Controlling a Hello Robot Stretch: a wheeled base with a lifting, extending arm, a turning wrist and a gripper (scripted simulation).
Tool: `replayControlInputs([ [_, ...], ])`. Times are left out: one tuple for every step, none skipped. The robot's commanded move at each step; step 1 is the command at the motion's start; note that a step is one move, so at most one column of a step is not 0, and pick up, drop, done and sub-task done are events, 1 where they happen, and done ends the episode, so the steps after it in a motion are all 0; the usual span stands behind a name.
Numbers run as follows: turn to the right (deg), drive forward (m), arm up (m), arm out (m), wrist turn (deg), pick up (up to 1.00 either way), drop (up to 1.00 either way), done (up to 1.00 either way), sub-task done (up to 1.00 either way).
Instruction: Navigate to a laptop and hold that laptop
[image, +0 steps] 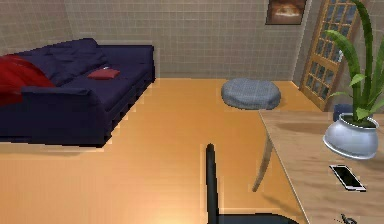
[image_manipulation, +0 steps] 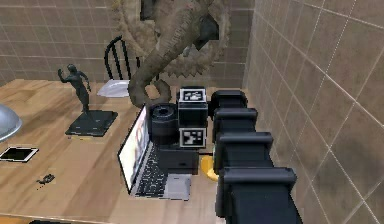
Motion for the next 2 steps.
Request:
replayControlInputs([
  [0.0,0.0,-0.3,0.0,0.0,0.0,0.0,0.0,0.0],
  [0.0,0.0,0.0,0.0,0.0,1.0,0.0,0.0,0.0],
])
